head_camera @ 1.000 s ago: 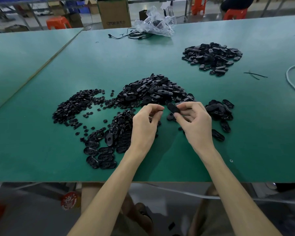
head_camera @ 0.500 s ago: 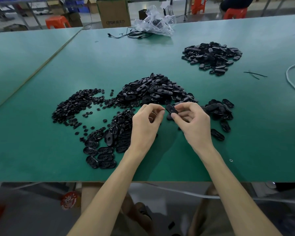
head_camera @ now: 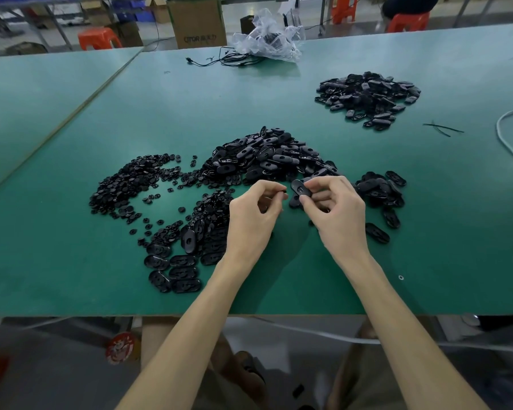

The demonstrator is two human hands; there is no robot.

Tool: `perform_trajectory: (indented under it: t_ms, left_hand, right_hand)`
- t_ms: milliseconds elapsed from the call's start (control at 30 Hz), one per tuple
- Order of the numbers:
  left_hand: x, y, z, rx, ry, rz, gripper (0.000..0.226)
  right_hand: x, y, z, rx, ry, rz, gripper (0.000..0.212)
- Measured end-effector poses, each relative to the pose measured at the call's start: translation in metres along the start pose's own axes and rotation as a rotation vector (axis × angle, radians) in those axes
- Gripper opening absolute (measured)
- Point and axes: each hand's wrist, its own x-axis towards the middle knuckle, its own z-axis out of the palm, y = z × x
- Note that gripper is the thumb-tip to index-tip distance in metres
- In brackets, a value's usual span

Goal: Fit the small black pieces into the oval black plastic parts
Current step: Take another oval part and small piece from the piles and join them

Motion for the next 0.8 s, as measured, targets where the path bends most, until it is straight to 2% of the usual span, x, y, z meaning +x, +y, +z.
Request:
perform_trajectory:
  t_ms: [800]
  left_hand:
    - [0.0027, 0.0012, -0.0052, -0.020, -0.012, -0.074, 0.004]
  right_hand:
    - [-0.0036, -0.0049, 0.0017, 0.000, -0.109, -0.071, 0.024]
